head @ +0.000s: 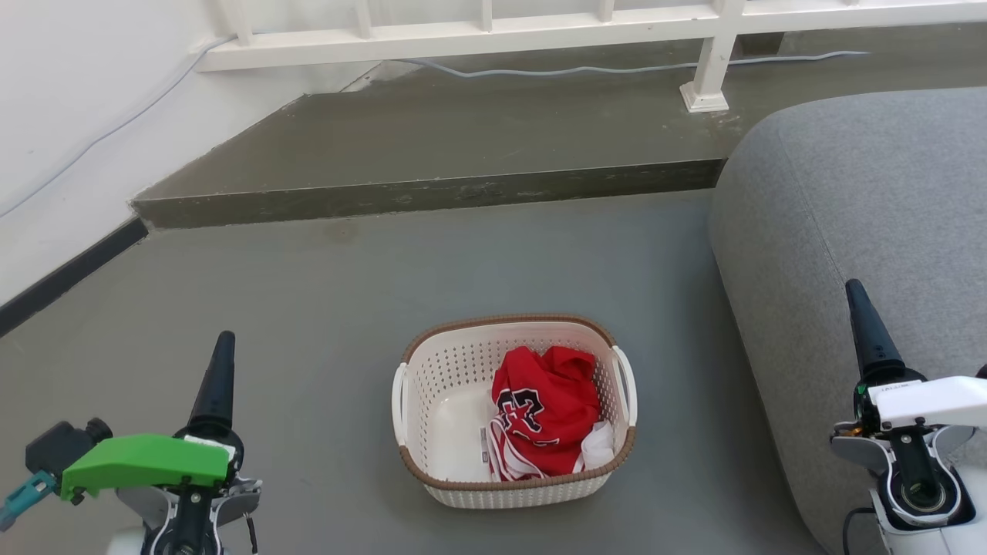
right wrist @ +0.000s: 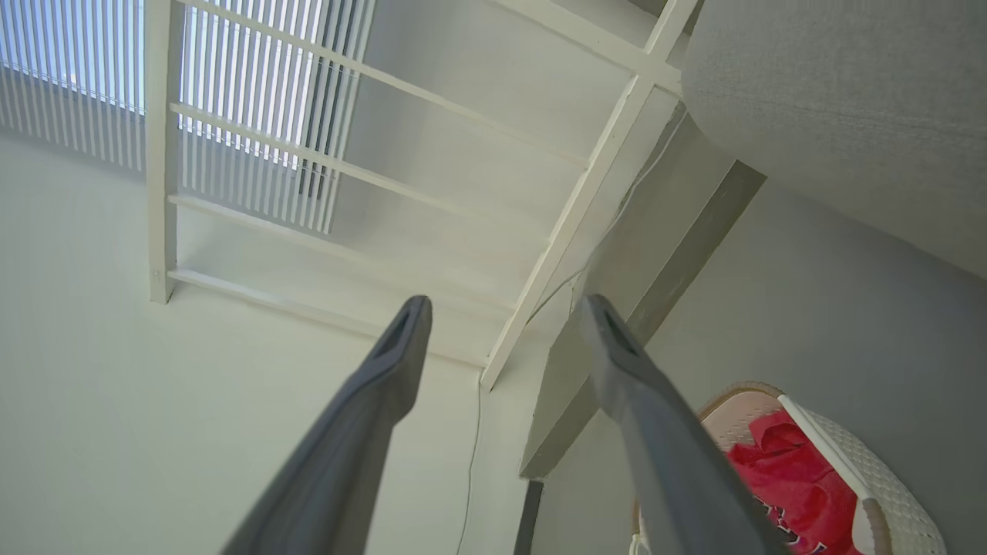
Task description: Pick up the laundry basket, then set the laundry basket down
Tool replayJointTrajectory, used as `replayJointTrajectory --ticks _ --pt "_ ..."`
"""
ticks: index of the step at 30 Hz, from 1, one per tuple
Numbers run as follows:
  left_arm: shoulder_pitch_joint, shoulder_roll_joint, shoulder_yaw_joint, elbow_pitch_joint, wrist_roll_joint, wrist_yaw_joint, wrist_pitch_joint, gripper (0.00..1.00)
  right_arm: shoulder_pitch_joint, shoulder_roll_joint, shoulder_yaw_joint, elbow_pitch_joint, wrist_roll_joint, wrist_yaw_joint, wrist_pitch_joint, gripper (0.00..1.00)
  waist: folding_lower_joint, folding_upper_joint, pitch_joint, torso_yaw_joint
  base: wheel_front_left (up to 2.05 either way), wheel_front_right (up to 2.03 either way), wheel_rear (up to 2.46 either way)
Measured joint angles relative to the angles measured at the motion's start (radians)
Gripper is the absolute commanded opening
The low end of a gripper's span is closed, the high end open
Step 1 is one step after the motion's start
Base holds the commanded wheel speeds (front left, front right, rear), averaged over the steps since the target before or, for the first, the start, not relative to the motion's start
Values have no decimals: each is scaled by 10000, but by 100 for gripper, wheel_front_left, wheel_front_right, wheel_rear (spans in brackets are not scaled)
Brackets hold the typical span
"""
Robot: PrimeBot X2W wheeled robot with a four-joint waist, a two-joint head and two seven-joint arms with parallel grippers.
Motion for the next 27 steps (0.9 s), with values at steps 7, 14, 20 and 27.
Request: replayJointTrajectory --ticks 7,14,20,27 --pt "-172 90 -121 -92 1160 10 -188 100 -174 -121 245 0 -957 -8 -244 100 0 0 2 -7 0 0 0" --pt "-407 109 -136 -481 2516 102 -426 100 -363 -334 554 -58 -2261 -146 -499 100 0 0 14 -14 0 0 0" --pt "-411 157 -399 -623 3634 190 -617 100 -445 -410 723 -215 -3273 -282 -648 100 0 0 30 -27 0 0 0" --pt "-414 255 -660 -627 4663 355 -805 100 -538 -489 922 -301 -4309 -424 -846 100 0 0 45 -37 0 0 0"
